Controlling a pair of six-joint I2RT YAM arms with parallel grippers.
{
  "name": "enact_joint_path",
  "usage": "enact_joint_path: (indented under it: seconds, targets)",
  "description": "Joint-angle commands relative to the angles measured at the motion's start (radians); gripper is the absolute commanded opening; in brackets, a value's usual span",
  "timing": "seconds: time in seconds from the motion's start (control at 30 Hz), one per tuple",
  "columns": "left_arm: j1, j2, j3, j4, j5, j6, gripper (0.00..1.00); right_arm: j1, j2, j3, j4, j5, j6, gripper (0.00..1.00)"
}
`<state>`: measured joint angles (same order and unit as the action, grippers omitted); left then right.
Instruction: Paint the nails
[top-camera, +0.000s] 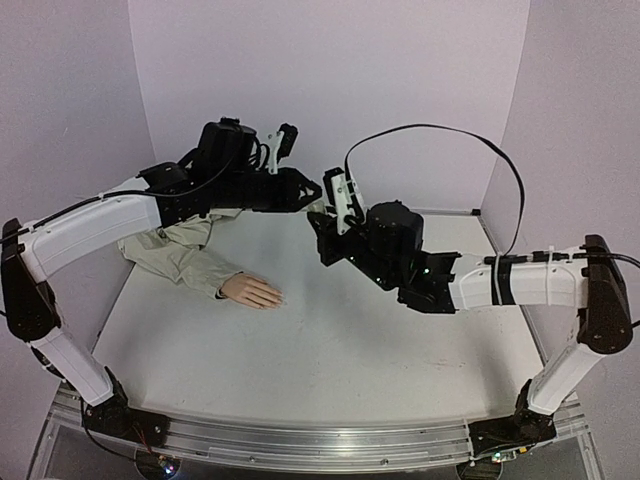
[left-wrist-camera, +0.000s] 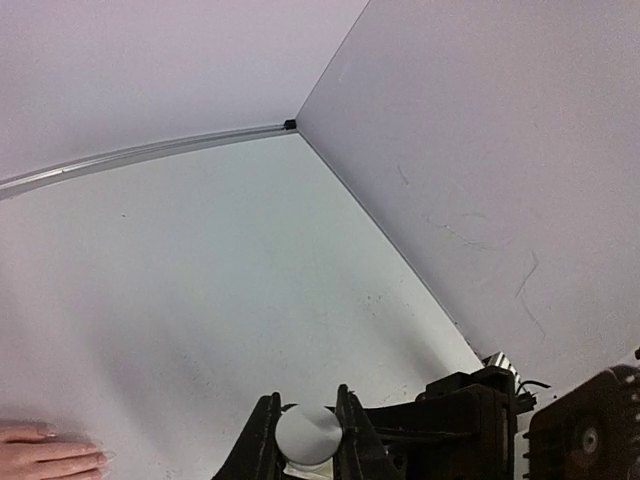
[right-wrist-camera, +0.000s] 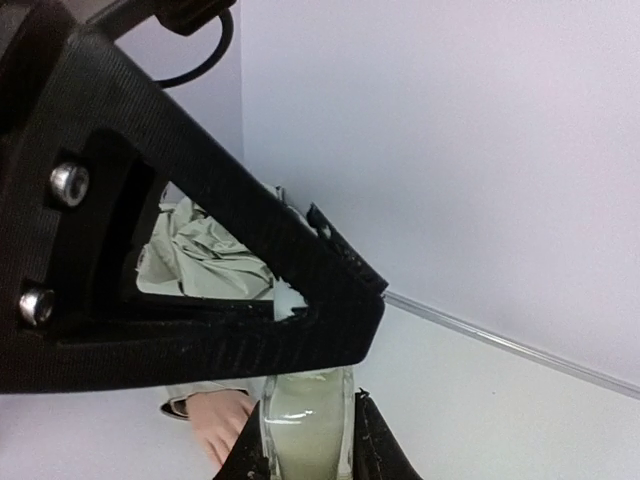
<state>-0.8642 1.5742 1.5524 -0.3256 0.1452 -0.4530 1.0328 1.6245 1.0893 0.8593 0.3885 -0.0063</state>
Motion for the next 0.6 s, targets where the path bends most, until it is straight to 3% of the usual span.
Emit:
enact_joint_path:
  seconds: [0.0,0.13,0.27,0.37,0.57]
  targets:
    - [-0.01,-0.002,0.056,-0.115,-0.044,0.008,0.21,-0.017,-0.009,0.044,0.075,0.134,-0.123,0.0]
    - [0.025,-0.051,-0.01,0.005,0.121,0.012,0.56,-0.056,-0.084,-0.031,0.091,-0.196,-0.104,0.0]
    - [0.088,-0.124,-0.121,0.163,0.289,-0.023,0.85,-0.207,-0.138,-0.078,0.101,-0.725,0.074,0.0]
    - [0.127,-0.16,-0.188,0.277,0.414,-0.05,0.92,-0.266,-0.14,-0.082,0.13,-1.032,0.157,0.0]
    - [0.137,-0.131,-0.22,0.479,0.65,-0.129,0.93,-0.296,-0.099,-0.075,0.311,-1.312,0.353,0.0]
